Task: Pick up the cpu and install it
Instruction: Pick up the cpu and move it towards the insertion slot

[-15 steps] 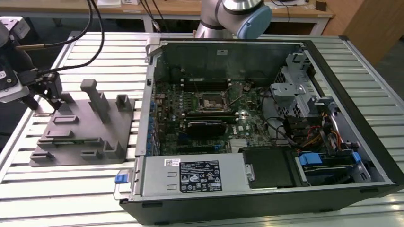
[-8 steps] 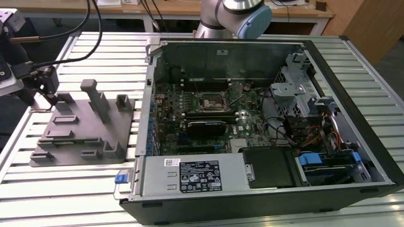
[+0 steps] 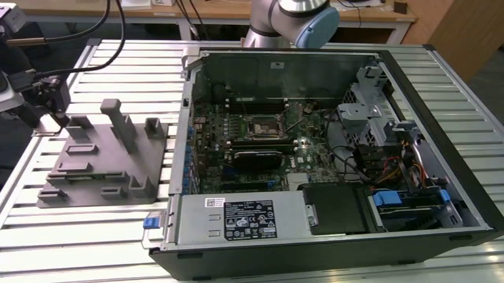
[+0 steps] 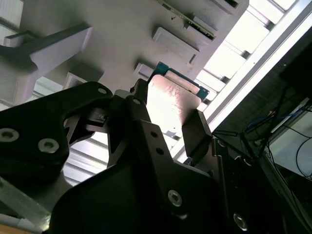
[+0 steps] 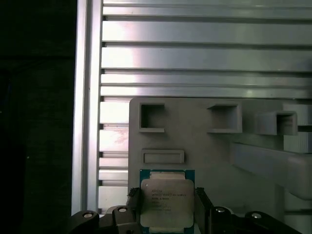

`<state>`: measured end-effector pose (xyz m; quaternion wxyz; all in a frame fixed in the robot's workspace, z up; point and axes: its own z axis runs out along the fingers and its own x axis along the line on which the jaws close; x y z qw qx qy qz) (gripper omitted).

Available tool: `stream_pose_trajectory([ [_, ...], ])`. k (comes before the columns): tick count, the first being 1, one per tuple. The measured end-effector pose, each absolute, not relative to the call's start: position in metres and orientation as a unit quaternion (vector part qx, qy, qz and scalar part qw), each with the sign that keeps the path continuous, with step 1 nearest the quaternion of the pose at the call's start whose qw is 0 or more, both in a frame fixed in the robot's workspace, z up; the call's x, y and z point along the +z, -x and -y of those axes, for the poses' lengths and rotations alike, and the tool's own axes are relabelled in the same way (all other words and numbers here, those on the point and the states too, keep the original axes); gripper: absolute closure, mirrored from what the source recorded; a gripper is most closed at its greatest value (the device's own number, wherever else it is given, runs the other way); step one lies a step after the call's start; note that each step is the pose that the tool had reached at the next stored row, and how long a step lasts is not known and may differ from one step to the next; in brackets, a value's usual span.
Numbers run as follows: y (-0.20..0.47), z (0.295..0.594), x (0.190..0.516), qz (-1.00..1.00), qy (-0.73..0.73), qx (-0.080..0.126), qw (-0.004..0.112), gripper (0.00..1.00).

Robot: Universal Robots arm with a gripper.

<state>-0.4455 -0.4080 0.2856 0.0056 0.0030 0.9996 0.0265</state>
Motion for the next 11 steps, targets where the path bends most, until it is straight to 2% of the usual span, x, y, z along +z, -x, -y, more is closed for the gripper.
stream_pose_trajectory([
  [11,0.445,0.408,0.299,-1.000,-0.003,0.026,0.006,0.47],
])
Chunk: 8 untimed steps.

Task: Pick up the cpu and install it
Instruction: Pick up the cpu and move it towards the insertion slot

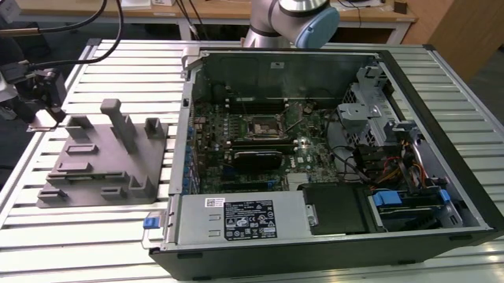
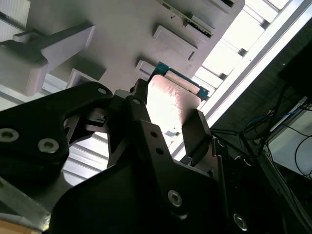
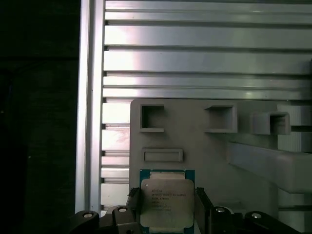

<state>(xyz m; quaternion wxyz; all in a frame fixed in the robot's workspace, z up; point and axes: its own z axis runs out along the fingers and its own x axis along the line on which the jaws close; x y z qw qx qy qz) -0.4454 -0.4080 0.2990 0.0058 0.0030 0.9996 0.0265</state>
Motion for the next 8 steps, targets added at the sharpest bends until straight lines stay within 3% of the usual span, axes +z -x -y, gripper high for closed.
stream_pose_trajectory([
  [8,0.4455,0.4079,0.3104,-1.000,-0.003,0.026,0.006,0.47],
])
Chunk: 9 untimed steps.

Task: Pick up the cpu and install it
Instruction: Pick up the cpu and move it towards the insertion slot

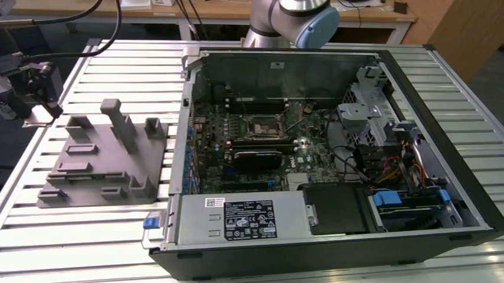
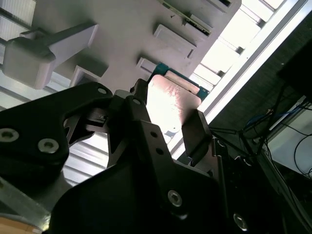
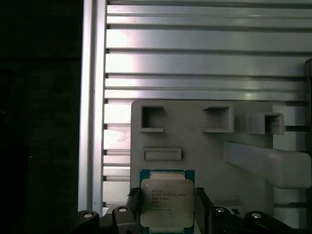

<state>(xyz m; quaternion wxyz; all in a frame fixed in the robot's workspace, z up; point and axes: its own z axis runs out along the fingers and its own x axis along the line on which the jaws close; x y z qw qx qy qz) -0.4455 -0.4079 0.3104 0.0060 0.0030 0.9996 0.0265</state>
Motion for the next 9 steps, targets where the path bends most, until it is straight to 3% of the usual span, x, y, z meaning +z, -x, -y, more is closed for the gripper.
stream_pose_trajectory([
  [9,0.445,0.408,0.328,-1.000,-0.003,0.026,0.006,0.47],
])
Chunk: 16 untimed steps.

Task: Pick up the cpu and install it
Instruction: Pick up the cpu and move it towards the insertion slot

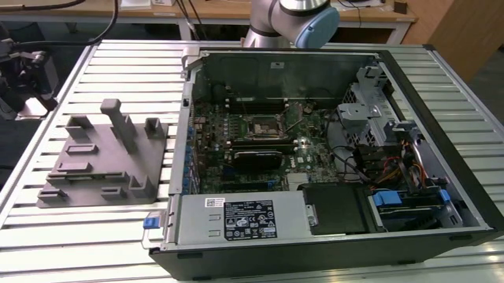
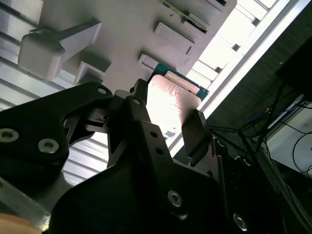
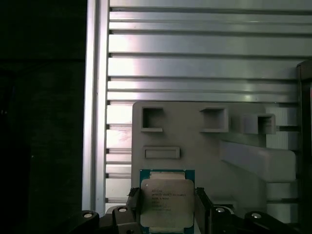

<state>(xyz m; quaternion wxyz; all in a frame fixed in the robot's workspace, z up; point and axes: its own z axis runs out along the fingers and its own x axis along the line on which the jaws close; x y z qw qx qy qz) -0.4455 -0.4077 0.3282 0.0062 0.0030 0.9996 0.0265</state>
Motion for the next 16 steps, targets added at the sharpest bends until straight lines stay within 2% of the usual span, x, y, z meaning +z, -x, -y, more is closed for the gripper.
stream_pose_trajectory([
  [16,0.445,0.407,0.370,-1.000,-0.003,0.026,0.008,0.47],
])
